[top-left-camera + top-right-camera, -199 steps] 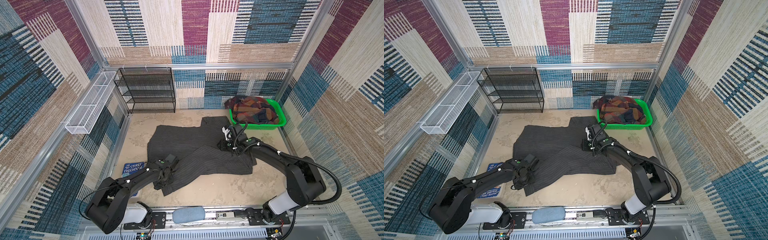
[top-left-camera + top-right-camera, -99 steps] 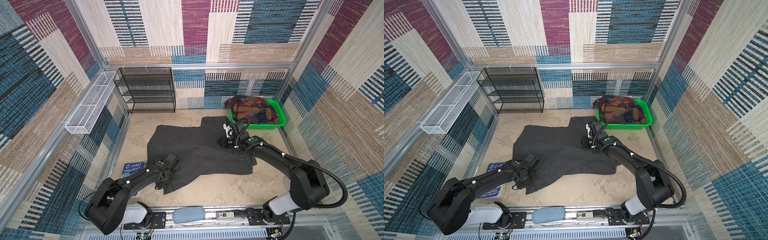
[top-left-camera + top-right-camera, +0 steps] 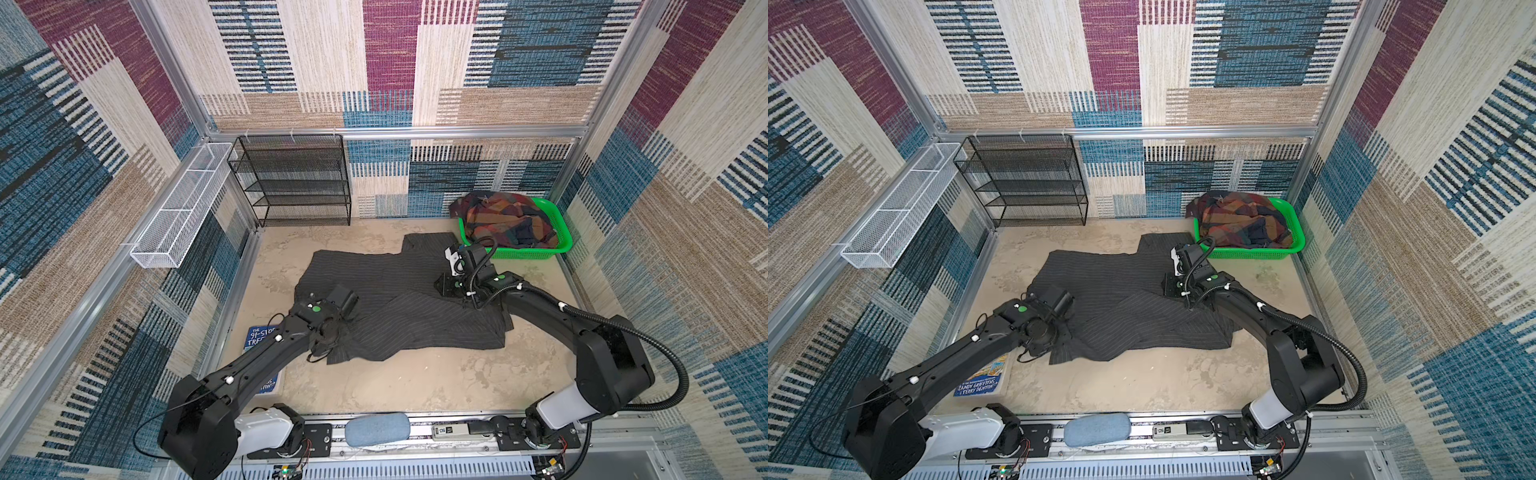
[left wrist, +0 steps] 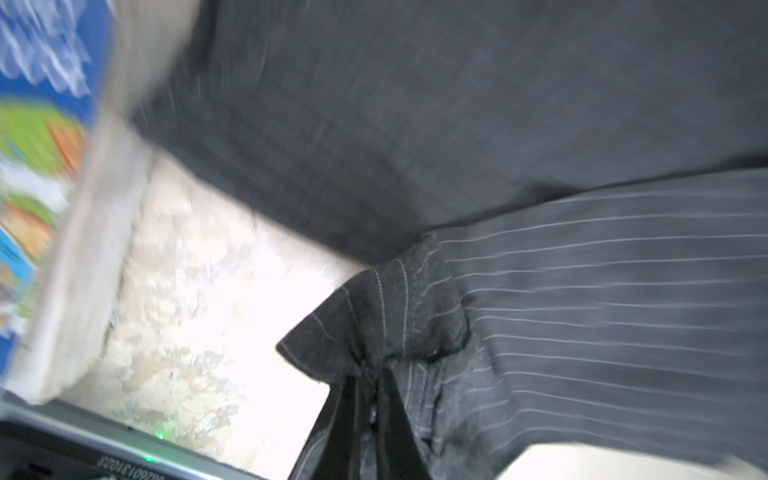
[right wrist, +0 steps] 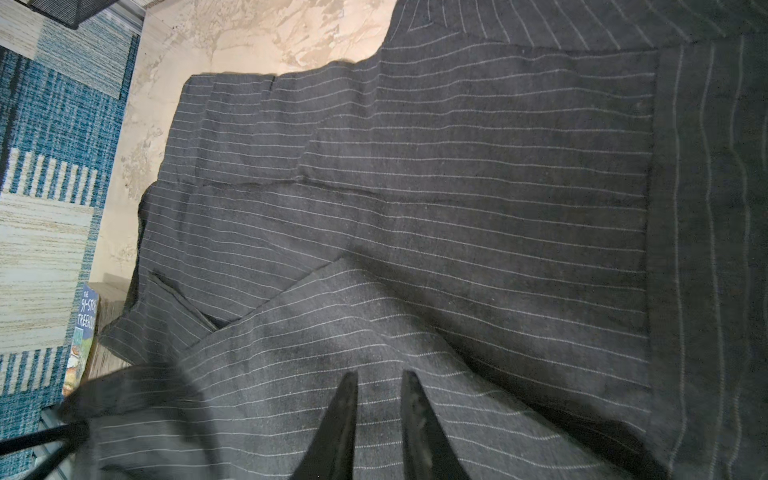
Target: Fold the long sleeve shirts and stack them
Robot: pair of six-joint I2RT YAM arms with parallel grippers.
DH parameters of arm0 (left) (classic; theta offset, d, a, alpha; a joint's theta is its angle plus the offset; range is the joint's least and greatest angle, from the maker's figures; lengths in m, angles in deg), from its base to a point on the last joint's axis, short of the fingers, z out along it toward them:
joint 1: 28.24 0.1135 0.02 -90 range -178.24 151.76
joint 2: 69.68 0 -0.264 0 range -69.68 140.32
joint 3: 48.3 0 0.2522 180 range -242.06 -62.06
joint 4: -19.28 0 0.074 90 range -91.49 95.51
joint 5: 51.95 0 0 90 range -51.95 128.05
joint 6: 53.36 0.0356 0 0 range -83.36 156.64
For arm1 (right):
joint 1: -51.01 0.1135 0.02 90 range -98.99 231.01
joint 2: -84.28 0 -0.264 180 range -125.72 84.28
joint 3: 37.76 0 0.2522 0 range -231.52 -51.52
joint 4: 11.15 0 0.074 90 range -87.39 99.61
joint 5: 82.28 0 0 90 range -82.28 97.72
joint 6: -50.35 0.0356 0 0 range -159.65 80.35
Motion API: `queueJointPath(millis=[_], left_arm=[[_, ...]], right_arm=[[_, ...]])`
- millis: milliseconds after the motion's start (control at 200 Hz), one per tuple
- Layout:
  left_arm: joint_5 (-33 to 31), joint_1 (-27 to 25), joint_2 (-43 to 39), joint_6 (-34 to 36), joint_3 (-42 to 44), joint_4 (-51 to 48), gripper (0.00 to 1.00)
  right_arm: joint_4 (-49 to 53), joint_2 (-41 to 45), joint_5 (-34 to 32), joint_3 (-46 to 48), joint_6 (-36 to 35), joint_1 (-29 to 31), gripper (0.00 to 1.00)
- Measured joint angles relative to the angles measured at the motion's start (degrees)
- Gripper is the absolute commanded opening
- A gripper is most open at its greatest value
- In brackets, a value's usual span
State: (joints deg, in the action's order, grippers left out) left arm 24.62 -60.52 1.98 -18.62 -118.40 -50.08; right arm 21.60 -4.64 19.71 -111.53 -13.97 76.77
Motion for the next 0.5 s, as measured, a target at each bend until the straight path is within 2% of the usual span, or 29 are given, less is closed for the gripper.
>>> queueJointPath(millis=[110,240,376,501], left_arm=[[-1.7,0.0,1.2,4.2,-8.7,-4.1,0.00],[-4.4,0.7,5.2,10.2,-15.0,-6.1,0.00],[-7.4,4.0,8.5,16.2,-18.6,-6.7,0.00],[-9.1,7.0,8.2,20.7,-16.3,-4.3,0.00]], right_arm=[[-1.1,-1.9,0.0,0.0,0.0,0.0,0.23],[-2.4,-4.6,0.0,-0.4,-0.3,-0.1,0.23],[-3.3,-7.7,-0.1,-1.2,-0.3,-0.4,0.23],[-4.3,-9.7,-0.3,-1.2,-0.2,-0.8,0.22]])
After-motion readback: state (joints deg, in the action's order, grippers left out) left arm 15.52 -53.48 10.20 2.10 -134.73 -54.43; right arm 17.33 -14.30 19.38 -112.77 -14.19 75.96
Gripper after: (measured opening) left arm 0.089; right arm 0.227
